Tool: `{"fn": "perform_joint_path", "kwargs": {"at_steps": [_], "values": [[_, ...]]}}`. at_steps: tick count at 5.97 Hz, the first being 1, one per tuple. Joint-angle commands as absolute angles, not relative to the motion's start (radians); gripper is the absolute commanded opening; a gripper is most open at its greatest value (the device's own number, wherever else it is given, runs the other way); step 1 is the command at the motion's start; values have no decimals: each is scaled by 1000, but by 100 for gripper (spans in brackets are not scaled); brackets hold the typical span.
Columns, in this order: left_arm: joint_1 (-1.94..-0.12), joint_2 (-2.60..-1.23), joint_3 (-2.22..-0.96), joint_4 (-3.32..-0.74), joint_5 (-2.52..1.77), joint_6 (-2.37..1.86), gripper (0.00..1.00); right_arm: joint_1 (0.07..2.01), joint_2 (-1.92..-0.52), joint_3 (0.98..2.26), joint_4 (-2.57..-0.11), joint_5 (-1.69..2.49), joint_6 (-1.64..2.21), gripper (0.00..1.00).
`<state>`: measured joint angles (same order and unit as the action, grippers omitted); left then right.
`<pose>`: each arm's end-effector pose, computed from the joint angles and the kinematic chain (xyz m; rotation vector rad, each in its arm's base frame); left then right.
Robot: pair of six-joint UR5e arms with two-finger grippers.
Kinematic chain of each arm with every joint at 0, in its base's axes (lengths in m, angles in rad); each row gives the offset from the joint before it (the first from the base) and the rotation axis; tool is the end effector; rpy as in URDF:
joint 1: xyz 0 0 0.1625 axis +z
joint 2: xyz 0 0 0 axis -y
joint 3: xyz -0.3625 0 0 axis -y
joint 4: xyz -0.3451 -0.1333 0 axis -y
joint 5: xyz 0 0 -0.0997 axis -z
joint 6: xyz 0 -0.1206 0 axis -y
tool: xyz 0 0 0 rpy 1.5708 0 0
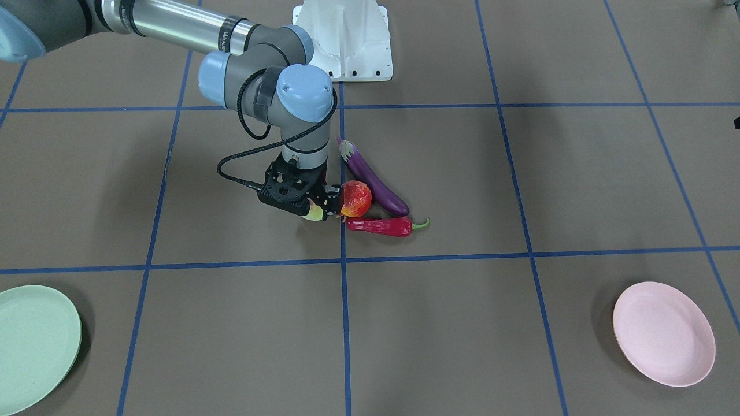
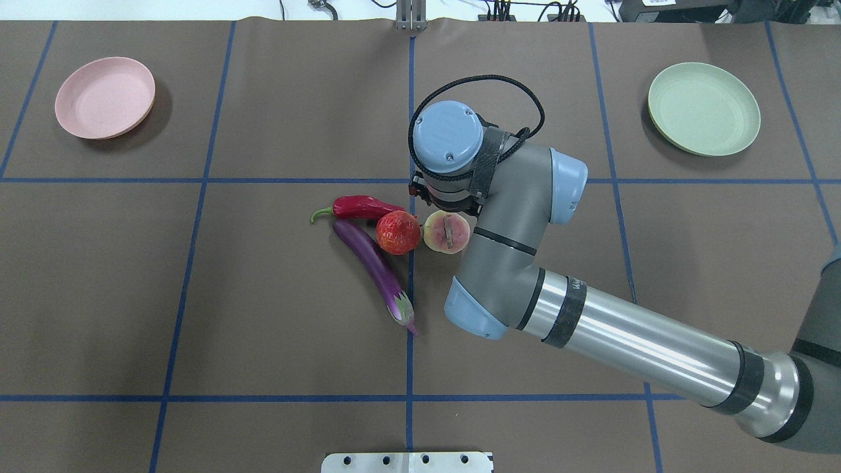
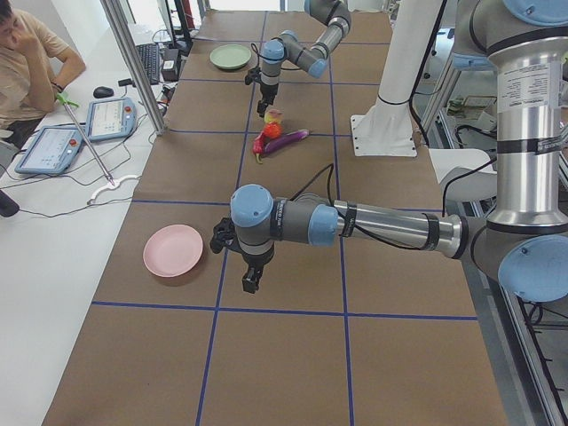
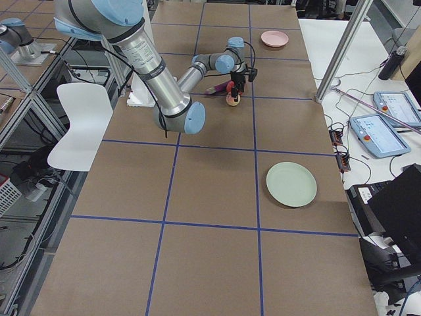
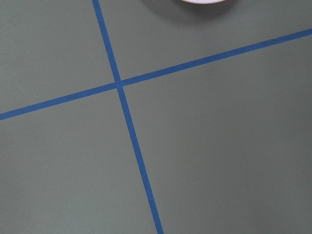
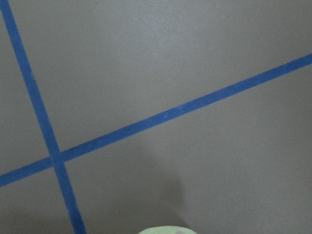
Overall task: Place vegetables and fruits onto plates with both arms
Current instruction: 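Move the right gripper over the pale peach beside the pomegranate, then close the right gripper on the pale peach and lift it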
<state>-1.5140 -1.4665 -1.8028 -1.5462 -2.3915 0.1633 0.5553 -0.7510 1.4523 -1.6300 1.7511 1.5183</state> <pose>-0.0216 -0.4141 0.5506 0.1411 0.8158 0.2497 -0.5186 -0.4531 0.2225 0.0257 -0.6683 0.4262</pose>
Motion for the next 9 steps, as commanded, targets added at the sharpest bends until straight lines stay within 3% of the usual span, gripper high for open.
{"fn": "perform_joint_path", "kwargs": {"at_steps": [1, 7, 8, 9], "values": [[-1514, -1466, -1802, -1546, -2391, 164, 100, 543, -750, 1451, -1629, 1727, 1517, 100], [-1514, -1466, -1802, -1546, -2391, 163, 100, 499, -773, 1454, -1574, 1720, 1523, 100], [-1514, -1466, -1802, -1546, -2391, 163, 100, 499, -772, 1457, -1574, 1720, 1529, 96], [-1514, -1466, -1804, -1546, -2391, 163, 100, 499, -773, 1474, -1574, 1726, 1526, 27]]}}
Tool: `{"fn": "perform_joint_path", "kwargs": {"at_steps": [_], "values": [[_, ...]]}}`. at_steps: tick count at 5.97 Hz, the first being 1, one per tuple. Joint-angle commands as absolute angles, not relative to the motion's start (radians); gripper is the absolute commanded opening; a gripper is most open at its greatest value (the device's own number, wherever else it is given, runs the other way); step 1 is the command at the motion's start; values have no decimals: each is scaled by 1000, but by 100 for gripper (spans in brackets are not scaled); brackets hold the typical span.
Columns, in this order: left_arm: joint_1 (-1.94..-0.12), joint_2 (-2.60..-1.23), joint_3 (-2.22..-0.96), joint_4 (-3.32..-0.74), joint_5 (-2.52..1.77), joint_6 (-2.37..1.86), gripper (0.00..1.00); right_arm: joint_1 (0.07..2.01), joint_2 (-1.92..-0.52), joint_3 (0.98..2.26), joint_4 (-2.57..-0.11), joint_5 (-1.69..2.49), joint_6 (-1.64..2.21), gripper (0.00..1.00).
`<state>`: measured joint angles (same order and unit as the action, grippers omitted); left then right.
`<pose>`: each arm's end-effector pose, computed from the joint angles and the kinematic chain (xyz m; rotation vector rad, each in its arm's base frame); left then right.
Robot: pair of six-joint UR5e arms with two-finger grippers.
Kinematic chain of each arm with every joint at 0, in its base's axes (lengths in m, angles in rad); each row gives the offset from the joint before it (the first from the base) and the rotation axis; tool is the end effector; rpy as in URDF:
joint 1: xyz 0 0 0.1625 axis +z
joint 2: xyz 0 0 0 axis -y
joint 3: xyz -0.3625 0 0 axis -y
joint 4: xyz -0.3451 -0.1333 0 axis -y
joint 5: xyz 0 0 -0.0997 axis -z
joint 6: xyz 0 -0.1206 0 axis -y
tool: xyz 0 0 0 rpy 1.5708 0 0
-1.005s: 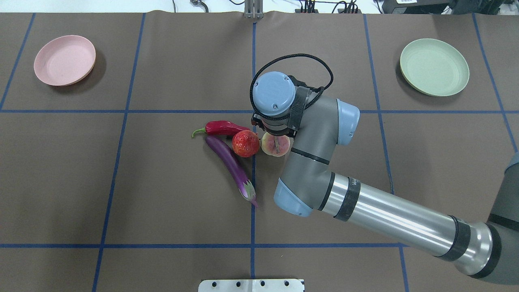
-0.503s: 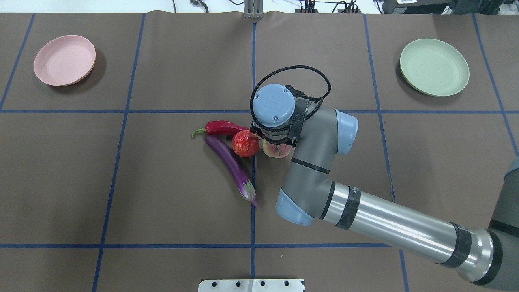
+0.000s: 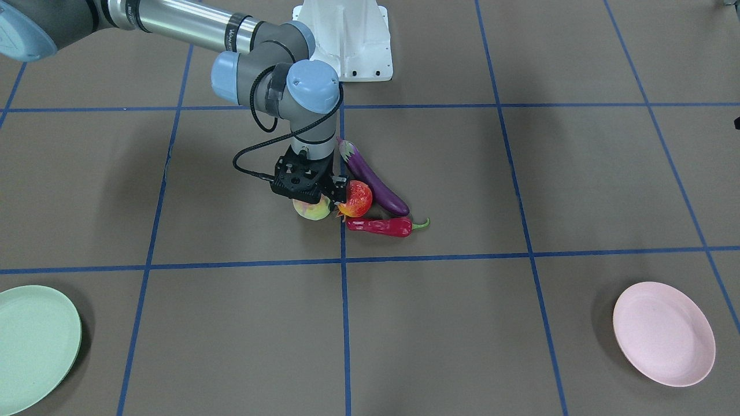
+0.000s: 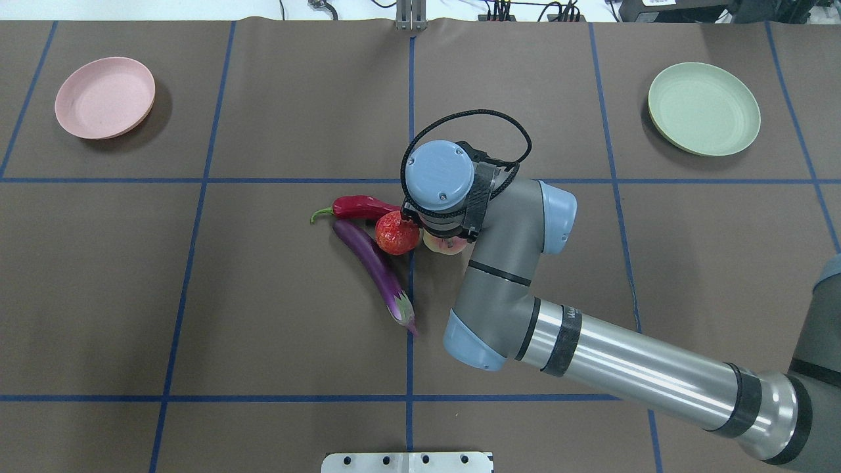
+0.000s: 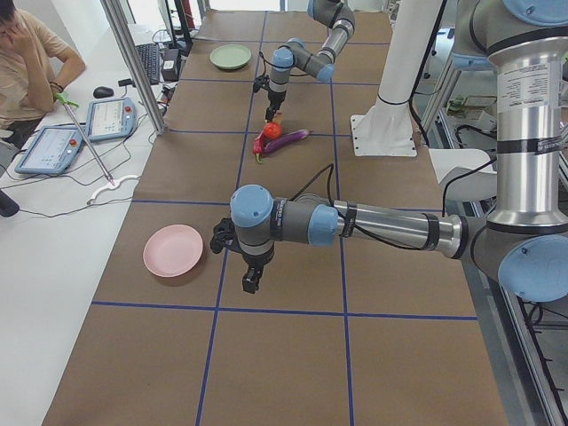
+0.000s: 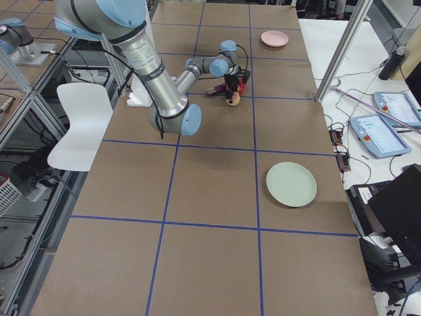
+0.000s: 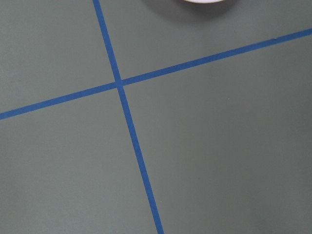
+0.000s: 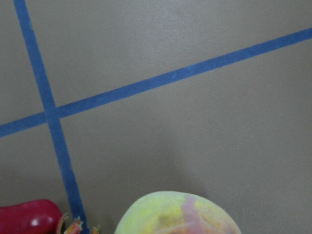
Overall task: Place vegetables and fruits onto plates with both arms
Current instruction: 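Close the right gripper on the pale peach and lift it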
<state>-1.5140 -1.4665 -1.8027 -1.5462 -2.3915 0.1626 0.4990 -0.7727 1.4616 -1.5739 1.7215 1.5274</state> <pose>-0.0216 -0.4141 0.5506 0.1408 0.8159 0.2490 -0.5408 -0.4259 0.2253 0.0442 -0.7027 0.3851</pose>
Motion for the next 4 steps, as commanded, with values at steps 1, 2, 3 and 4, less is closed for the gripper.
{"fn": "perform_joint_path", "kwargs": {"at_steps": [1, 2, 3, 4], "values": [[-1514, -1466, -1804, -1546, -2393, 163, 100, 499, -788, 1526, -1575, 1720, 1514, 0], [-1514, -1466, -1805, -1546, -2393, 163, 100, 506, -813, 1590, -1578, 1718, 1513, 0], [-1514, -1466, -1805, -1545, -2393, 163, 100, 550, -818, 1591, -1578, 1720, 1473, 0], [-1514, -1466, -1805, -1545, -2393, 163, 100, 601, -850, 1601, -1572, 1720, 1318, 0]]}}
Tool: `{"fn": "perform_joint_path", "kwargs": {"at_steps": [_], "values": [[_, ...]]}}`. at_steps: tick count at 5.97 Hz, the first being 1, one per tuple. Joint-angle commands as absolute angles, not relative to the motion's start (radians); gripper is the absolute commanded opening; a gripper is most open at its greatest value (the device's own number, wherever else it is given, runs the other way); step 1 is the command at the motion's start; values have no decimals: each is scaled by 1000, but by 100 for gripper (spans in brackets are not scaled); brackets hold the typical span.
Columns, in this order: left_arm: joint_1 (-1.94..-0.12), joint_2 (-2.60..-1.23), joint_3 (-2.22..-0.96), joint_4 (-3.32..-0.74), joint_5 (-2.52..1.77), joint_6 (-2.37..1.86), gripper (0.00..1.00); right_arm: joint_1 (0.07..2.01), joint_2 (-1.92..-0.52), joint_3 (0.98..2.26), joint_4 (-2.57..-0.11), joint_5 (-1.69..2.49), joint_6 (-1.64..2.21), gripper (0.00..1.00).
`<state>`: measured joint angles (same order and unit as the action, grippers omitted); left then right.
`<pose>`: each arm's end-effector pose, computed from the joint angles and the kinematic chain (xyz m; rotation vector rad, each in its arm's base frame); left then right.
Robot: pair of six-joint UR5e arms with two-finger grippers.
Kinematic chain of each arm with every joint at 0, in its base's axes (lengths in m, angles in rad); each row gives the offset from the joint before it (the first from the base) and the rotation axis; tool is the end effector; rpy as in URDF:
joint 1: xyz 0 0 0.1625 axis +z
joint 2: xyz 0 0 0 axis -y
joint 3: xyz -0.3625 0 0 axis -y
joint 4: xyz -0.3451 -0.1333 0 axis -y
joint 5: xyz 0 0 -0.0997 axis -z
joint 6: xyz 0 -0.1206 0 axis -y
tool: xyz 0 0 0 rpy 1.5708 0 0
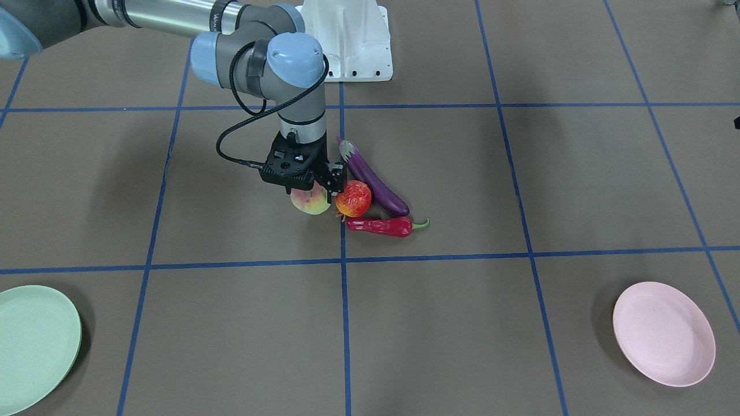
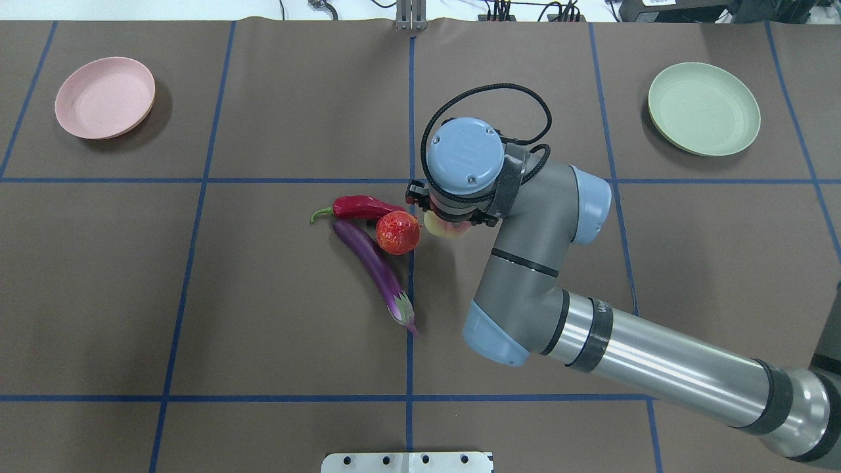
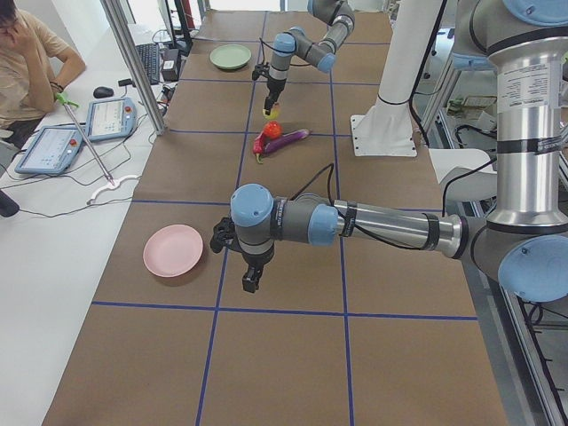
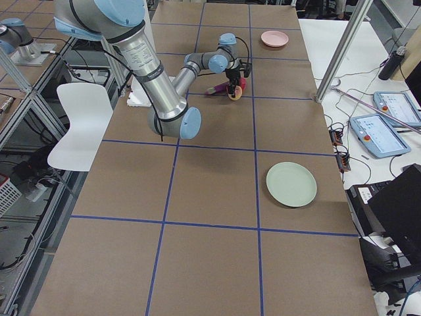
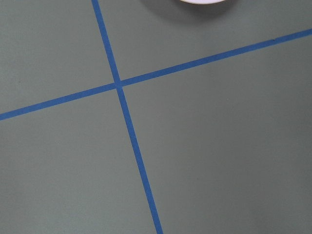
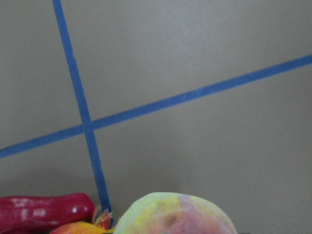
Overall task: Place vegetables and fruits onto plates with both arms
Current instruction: 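Carry the peach with the right gripper onto the green plate and release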
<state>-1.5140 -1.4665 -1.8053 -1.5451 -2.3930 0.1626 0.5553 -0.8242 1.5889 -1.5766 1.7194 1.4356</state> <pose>-0.0215 -0.4140 0.5495 0.1422 0.8173 0.2497 -0.4912 -0.4406 0.2076 0.1239 -0.7645 0.3427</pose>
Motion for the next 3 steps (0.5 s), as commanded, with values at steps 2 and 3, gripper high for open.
{"fn": "perform_joint_path", "kwargs": {"at_steps": [2, 3], "values": [[-1514, -1466, -1805, -1545, -2393, 163, 100, 702, -934, 1614, -1445, 1733, 1092, 0], [-1514, -1466, -1804, -1545, -2393, 164, 100, 759, -1001, 1611, -1357, 1793, 1051, 0]]}}
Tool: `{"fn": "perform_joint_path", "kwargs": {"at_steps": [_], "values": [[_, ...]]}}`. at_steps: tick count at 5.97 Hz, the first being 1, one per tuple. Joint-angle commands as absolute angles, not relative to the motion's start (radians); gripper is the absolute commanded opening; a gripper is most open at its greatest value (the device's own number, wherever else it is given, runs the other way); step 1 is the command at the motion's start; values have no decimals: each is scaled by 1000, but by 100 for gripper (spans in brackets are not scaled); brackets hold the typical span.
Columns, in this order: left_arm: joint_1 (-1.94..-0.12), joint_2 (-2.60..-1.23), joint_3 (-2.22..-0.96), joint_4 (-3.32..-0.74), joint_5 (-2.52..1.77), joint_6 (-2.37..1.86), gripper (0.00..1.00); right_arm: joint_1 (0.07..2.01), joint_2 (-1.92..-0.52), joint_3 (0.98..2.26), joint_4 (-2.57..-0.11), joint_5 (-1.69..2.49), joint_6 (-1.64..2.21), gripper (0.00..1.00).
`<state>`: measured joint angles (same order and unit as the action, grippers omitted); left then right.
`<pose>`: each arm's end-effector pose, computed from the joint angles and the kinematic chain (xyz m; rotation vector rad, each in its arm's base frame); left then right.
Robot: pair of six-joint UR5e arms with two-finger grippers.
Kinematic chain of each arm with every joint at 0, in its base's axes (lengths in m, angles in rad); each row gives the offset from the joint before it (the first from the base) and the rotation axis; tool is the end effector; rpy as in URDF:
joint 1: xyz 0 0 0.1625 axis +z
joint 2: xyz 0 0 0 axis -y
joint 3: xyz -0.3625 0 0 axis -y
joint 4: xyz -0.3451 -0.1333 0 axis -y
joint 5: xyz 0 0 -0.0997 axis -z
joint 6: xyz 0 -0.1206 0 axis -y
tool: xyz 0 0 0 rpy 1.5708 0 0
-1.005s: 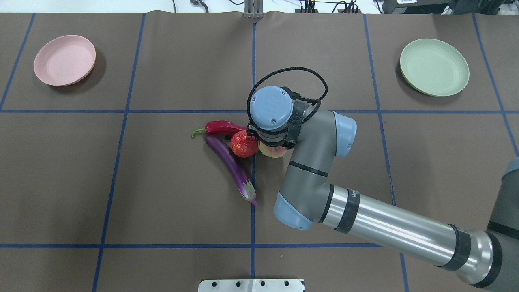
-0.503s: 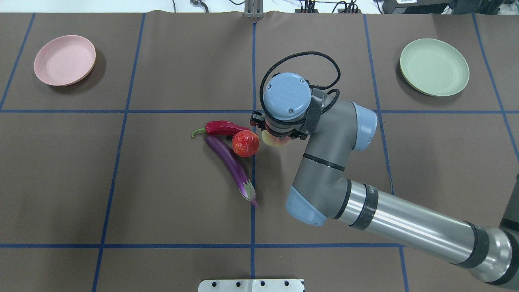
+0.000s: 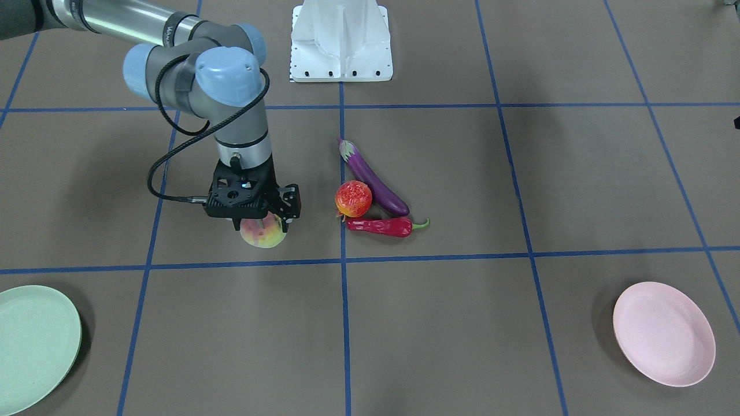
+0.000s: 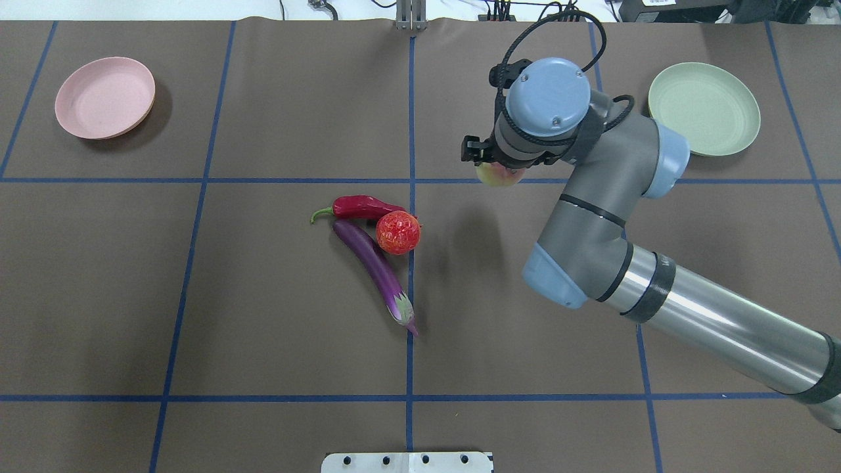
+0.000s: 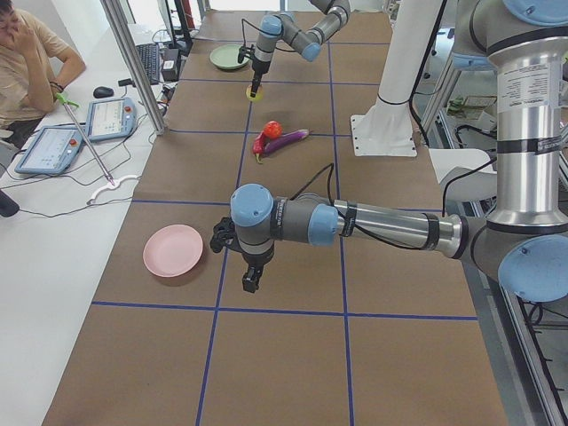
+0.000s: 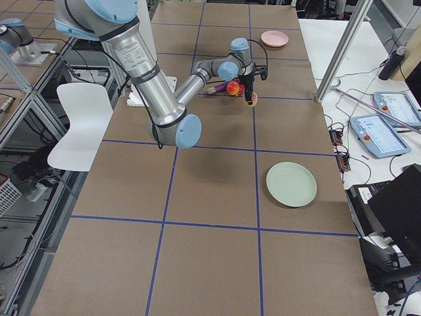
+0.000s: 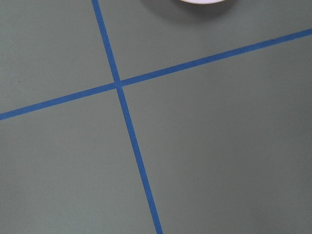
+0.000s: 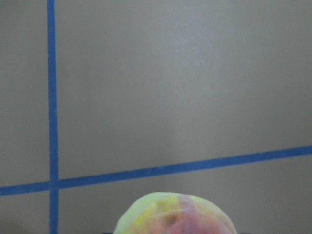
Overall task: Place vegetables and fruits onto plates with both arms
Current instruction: 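Carry the peach with the right gripper onto the green plate and release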
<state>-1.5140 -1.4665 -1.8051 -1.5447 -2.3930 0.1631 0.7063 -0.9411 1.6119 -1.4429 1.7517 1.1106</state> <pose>-0.0215 -0.4140 0.5496 0.1419 0.8173 0.2499 -0.4132 -0.4992 0.2523 0.2960 -0.7598 0.1601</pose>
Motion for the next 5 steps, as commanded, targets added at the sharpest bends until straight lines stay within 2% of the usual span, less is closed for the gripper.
{"fn": "perform_joint_path", "kwargs": {"at_steps": [1, 2, 5], "values": [[-1513, -1466, -1801, -1545, -2391, 164, 100, 841, -1041, 1608, -1356, 1872, 829, 0], [-1513, -1466, -1802, -1545, -2393, 164, 100, 903, -1087, 1602, -1356, 1881, 654, 0], [-1511, -1465, -1801, -1543, -2393, 164, 100, 1119, -1123, 1421, -1307, 2035, 239, 0]]}}
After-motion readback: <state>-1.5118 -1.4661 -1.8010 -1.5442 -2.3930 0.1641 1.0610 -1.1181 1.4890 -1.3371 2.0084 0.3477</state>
